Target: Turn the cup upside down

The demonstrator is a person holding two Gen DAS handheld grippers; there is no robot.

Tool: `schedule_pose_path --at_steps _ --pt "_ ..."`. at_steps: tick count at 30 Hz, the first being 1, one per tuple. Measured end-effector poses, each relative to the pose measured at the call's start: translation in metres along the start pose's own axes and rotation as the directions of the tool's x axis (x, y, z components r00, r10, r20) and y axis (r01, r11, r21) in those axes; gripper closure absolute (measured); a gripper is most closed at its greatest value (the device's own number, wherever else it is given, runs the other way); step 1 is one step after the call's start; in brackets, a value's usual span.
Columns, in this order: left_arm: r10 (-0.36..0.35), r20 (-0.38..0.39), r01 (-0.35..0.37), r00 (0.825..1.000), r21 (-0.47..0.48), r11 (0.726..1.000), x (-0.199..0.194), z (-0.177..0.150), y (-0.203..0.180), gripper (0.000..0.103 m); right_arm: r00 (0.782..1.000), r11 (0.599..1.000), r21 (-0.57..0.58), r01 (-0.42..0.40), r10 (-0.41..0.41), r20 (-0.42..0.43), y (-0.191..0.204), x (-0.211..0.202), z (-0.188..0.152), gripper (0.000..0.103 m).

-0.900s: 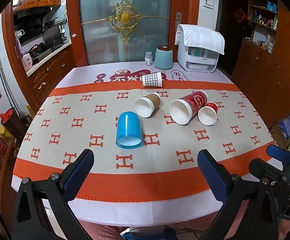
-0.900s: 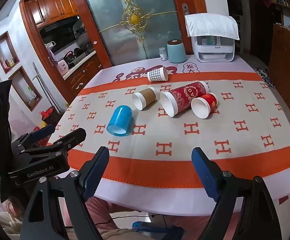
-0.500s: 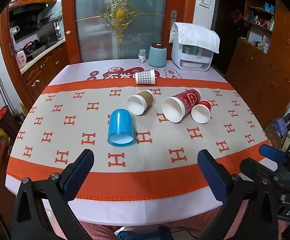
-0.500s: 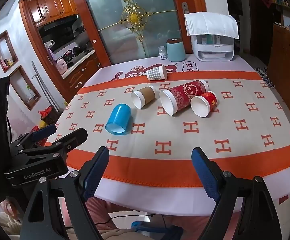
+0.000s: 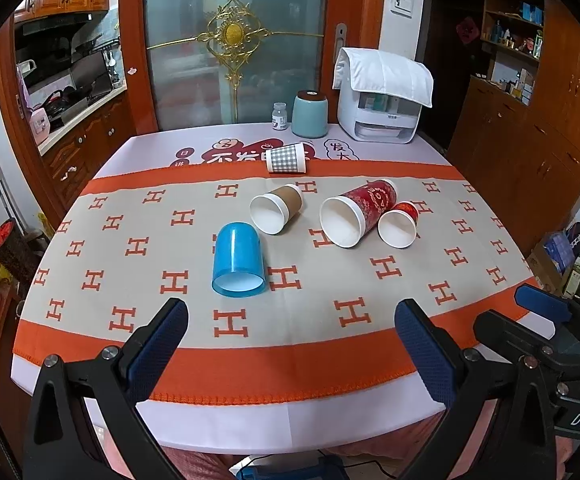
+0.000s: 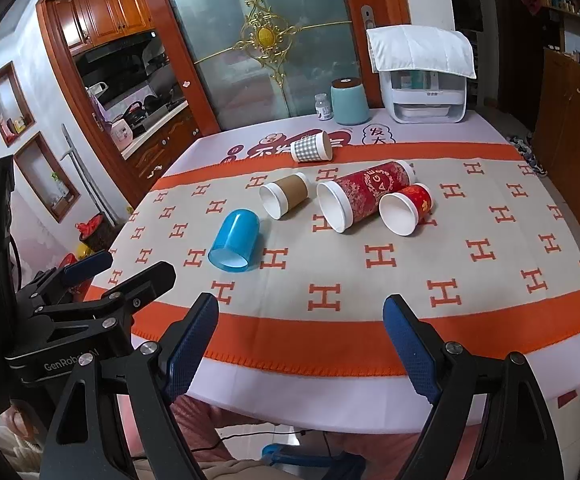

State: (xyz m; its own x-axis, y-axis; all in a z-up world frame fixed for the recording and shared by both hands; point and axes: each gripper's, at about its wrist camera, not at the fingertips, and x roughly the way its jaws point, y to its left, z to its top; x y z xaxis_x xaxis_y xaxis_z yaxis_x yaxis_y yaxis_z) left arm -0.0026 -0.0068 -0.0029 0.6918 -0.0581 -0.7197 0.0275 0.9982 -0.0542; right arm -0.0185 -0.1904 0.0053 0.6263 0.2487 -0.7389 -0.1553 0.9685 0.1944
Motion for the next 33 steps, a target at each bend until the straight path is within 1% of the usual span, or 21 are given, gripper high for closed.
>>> schedule_pose_path --at_steps 15,33 --pt "0.023 0.001 -0.023 1.000 0.001 1.000 -0.0014 0.0003 -0.0014 0.001 1.000 1.000 0.002 0.005 -0.005 0.028 -0.0033 -0.0098 0.0029 0.017" --pt "0.051 -0.017 -0.052 0.999 -0.008 0.999 0.0027 -0.0024 0.0025 0.001 1.000 1.000 0.003 0.012 -0.012 0.021 -0.0027 -0.0077 0.0043 0.017"
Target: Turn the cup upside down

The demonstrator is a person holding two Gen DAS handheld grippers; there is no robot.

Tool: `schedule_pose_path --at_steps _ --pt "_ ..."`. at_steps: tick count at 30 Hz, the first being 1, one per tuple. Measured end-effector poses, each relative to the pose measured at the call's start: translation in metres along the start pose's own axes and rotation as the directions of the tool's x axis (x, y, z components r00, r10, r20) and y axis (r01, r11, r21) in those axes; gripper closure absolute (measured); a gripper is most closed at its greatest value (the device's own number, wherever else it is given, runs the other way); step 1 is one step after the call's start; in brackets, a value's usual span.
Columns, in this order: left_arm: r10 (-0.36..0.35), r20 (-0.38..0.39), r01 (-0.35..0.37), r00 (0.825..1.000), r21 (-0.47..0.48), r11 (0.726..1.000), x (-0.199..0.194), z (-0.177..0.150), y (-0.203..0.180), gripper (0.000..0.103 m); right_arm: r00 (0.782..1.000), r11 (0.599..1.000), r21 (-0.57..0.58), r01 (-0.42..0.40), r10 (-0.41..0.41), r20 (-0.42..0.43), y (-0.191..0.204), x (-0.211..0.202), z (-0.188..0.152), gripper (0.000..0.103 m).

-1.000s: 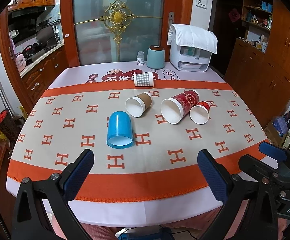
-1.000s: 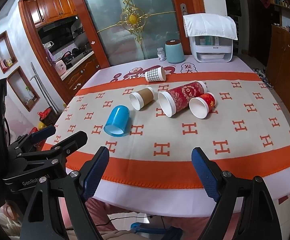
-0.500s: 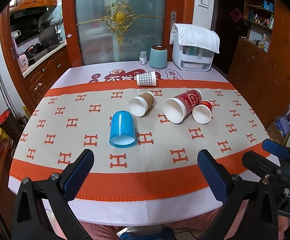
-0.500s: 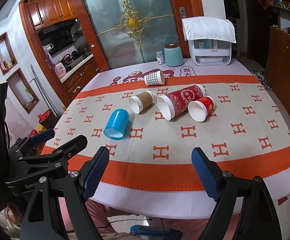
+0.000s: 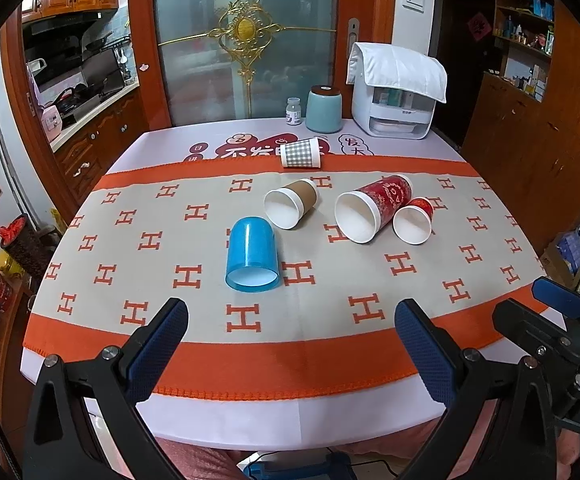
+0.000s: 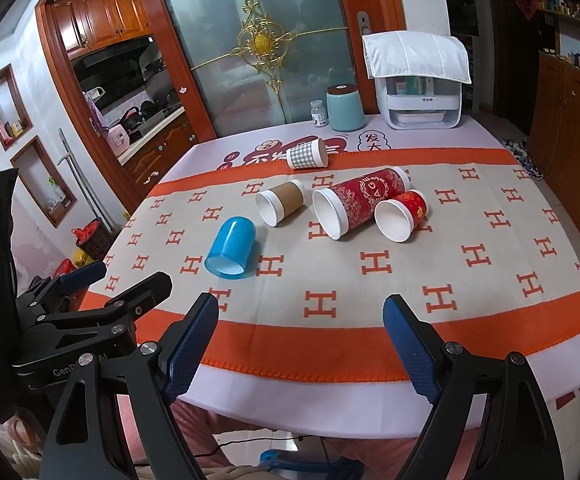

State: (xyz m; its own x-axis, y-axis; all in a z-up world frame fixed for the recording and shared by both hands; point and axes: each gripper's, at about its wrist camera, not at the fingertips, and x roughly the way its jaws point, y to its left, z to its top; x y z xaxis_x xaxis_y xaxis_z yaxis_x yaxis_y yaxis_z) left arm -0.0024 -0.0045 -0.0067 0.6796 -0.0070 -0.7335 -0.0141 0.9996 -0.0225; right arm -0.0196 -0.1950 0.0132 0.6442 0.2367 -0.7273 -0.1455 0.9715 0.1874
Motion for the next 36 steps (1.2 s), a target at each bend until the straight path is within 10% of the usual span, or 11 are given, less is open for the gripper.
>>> schedule_pose_path --at_steps 36 --pt "-0.013 -0.037 0.013 0.999 -0.005 1.000 0.025 0.008 0.007 0.001 1.000 1.000 -0.004 0.009 -0.010 -0.016 -0.002 0.007 0.001 0.017"
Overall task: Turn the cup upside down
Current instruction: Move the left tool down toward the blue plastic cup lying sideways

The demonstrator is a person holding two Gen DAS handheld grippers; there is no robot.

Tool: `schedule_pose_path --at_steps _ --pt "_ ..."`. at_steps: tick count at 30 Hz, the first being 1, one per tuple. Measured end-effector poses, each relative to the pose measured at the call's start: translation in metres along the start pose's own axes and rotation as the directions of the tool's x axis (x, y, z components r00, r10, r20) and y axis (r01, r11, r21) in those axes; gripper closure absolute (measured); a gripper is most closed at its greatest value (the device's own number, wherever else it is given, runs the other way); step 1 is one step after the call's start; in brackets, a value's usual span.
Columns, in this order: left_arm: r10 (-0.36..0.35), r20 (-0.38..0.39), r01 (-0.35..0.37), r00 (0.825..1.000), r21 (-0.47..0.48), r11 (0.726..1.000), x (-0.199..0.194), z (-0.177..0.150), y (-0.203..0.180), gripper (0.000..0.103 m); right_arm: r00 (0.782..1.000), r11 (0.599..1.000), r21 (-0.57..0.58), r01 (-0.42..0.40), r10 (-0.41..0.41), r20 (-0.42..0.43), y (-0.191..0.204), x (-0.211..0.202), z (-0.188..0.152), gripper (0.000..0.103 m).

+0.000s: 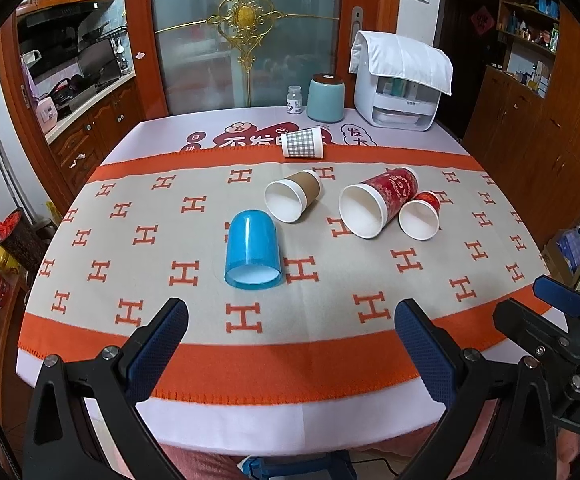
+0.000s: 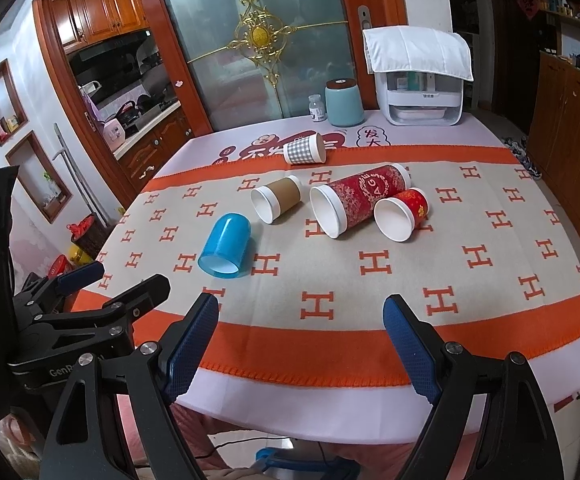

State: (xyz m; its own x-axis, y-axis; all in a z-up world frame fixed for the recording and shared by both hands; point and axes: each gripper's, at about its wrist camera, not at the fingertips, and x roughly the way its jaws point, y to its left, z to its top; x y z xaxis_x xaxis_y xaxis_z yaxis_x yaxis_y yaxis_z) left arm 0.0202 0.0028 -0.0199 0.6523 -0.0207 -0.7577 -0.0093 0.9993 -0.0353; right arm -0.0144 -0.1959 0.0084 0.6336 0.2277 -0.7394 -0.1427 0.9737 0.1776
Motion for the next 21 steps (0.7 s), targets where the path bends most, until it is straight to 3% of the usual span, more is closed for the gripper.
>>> schedule_pose_path --at_steps 3,9,16,21 --pt "0.000 -0.015 0.000 1.000 0.001 1.000 0.013 0.010 0.010 0.001 1.000 1.000 0.001 0.008 -0.008 -0.013 -0.005 0.006 0.002 0.017" --pt "-0.044 -0.129 0.045 0.991 0.006 0.999 0.054 0.036 0.035 0.001 0.998 1.000 0.020 0.017 -0.016 -0.064 -0.008 0.042 0.019 0.017" --pt "-0.070 -0.313 0.083 0.947 0.029 0.996 0.130 0.054 0.049 0.001 0.993 0.996 0.082 0.028 -0.018 -0.114 -0.022 0.096 0.049 0.017" --pt "-0.110 -0.404 0.104 0.908 -0.036 0.994 0.185 0.062 0.065 0.001 0.986 0.993 0.085 0.085 -0.072 -0.148 -0.026 0.148 0.065 0.017"
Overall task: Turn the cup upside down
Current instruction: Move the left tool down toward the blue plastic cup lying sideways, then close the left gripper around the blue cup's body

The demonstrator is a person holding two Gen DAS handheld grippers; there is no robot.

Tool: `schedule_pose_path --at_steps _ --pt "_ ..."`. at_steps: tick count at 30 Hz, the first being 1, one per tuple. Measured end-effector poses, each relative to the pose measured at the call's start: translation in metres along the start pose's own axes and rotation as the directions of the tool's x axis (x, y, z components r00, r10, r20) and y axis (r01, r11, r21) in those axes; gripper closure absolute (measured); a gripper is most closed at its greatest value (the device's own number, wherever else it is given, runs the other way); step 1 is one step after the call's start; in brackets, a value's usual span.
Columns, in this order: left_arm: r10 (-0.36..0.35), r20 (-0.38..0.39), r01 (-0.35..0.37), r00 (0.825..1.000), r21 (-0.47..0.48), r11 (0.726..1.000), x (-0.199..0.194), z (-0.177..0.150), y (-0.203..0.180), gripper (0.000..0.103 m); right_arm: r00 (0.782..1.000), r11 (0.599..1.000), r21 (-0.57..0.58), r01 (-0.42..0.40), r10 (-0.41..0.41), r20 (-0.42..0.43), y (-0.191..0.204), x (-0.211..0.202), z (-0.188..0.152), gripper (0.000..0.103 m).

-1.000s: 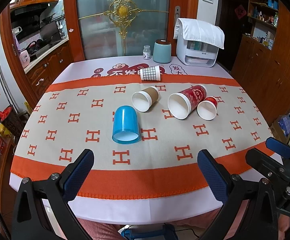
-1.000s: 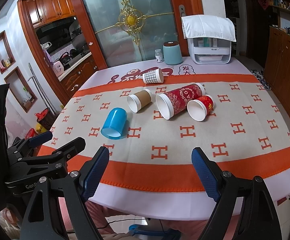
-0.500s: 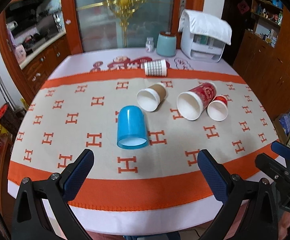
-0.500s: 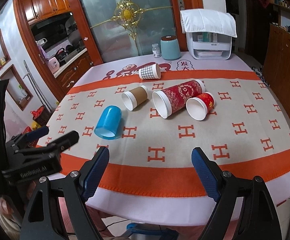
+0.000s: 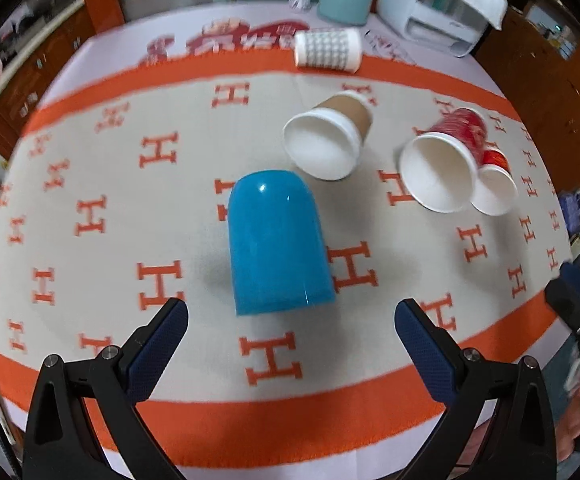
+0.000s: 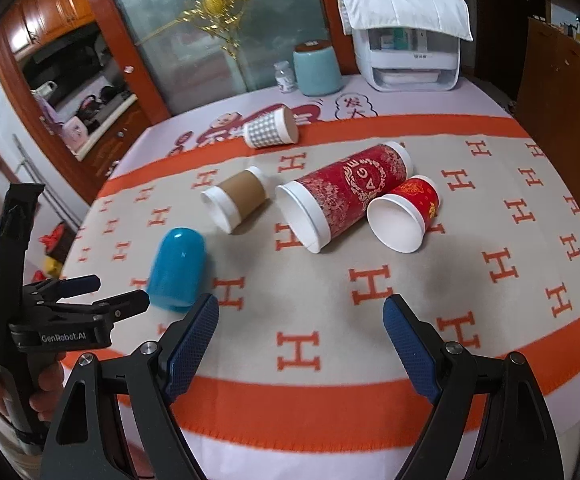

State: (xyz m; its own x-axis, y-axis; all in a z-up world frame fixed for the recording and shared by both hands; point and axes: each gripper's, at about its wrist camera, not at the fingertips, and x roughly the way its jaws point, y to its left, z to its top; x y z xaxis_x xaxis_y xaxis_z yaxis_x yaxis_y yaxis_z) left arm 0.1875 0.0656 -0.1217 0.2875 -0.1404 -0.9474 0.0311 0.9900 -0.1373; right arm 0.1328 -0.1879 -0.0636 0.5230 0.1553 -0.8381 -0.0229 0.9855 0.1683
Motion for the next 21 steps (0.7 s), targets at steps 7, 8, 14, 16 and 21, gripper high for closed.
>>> schedule_pose_path --at_steps 7,8,14,16,21 --pt "-0.070 -0.089 0.065 0.994 -0.060 0.996 0.043 0.030 0.016 0.001 0.996 0.996 0.090 -0.002 0.010 -0.083 -0.008 0.080 0.011 0.021" --pt "-0.073 -0.097 0.067 0.993 -0.062 0.996 0.047 0.033 0.016 0.001 0.996 0.994 0.108 -0.012 0.021 -0.089 -0.009 0.090 0.011 0.022" --pt "-0.107 -0.165 0.098 0.980 -0.059 0.993 0.071 0.045 0.014 0.001 0.991 0.977 0.202 -0.062 0.084 -0.104 -0.015 0.127 0.008 0.025" --pt "-0.107 -0.187 0.099 0.977 -0.053 0.994 0.078 0.048 0.014 0.003 0.989 0.973 0.219 -0.078 0.103 -0.103 -0.015 0.136 0.007 0.025" --pt "-0.106 -0.224 0.101 0.969 -0.034 0.994 0.086 0.051 0.007 0.007 0.984 0.968 0.232 -0.095 0.126 -0.123 -0.010 0.152 0.001 0.025"
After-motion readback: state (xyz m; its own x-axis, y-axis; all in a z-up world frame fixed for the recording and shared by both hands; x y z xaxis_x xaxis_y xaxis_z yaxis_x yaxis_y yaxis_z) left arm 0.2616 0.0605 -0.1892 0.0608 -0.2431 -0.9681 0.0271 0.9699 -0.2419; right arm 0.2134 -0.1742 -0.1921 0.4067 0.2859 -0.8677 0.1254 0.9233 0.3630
